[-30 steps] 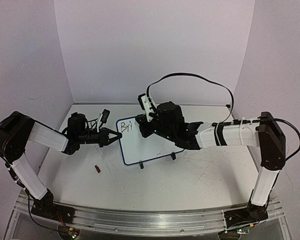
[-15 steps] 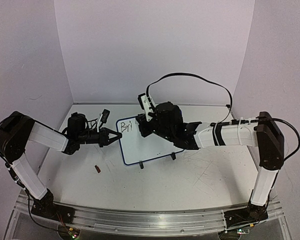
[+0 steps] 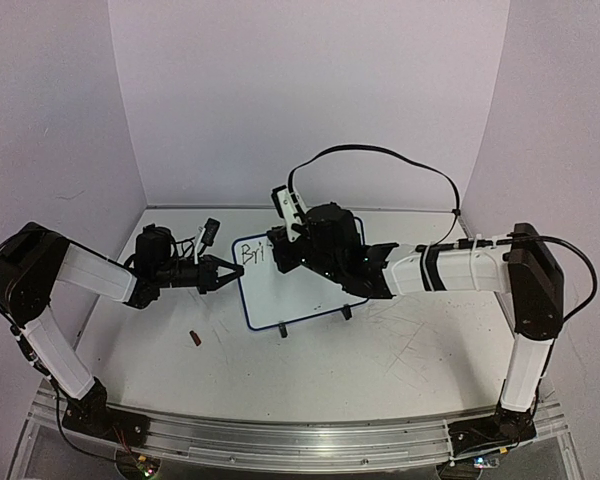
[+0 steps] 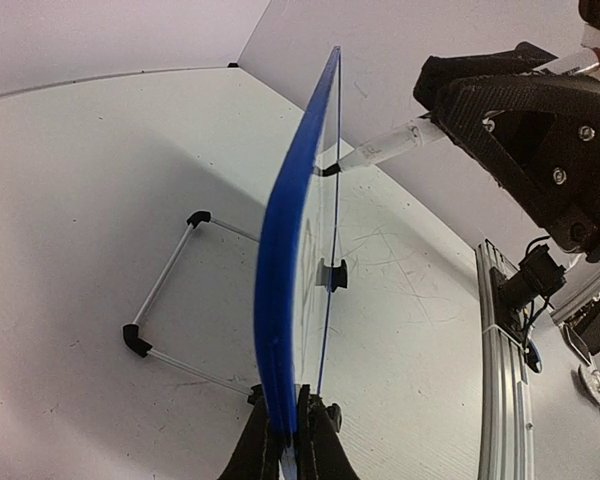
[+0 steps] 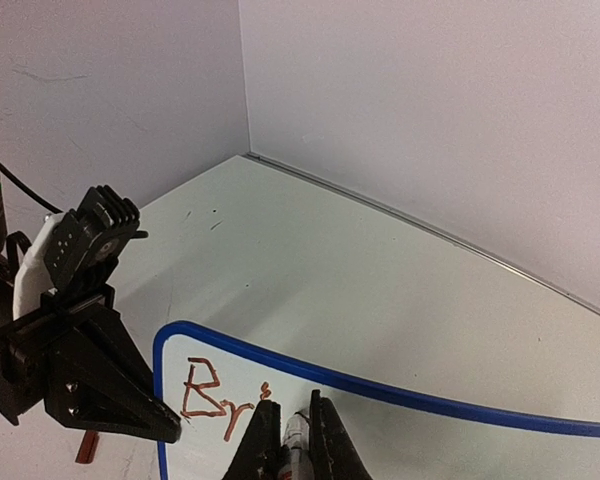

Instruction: Write a sentence on the whiteboard

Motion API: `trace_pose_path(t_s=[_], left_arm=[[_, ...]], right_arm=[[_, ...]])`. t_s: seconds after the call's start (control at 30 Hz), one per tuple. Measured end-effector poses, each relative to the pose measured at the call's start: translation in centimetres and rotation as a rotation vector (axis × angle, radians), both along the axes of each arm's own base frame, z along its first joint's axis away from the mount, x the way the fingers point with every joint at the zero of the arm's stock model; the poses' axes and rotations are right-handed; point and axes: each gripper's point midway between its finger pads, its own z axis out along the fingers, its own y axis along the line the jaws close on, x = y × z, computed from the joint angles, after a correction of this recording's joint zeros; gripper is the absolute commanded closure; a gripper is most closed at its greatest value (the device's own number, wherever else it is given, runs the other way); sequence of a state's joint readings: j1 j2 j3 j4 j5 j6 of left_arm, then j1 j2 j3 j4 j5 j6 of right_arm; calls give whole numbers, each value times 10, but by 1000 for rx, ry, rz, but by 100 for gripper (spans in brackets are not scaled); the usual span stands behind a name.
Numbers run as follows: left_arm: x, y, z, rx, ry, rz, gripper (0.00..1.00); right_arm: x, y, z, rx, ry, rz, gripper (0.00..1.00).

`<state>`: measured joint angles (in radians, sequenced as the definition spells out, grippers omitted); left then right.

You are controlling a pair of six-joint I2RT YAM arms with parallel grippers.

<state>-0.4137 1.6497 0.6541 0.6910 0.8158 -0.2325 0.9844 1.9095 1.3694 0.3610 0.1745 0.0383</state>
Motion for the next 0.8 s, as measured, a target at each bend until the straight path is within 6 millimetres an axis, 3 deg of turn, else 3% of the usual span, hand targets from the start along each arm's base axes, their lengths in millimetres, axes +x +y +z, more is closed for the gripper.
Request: trace_pose_path(t_s=[0.8], left_arm=[[0, 0, 0, 1, 2, 2, 100]], right_arm=[[-9, 2, -19, -4, 60, 24, 100]])
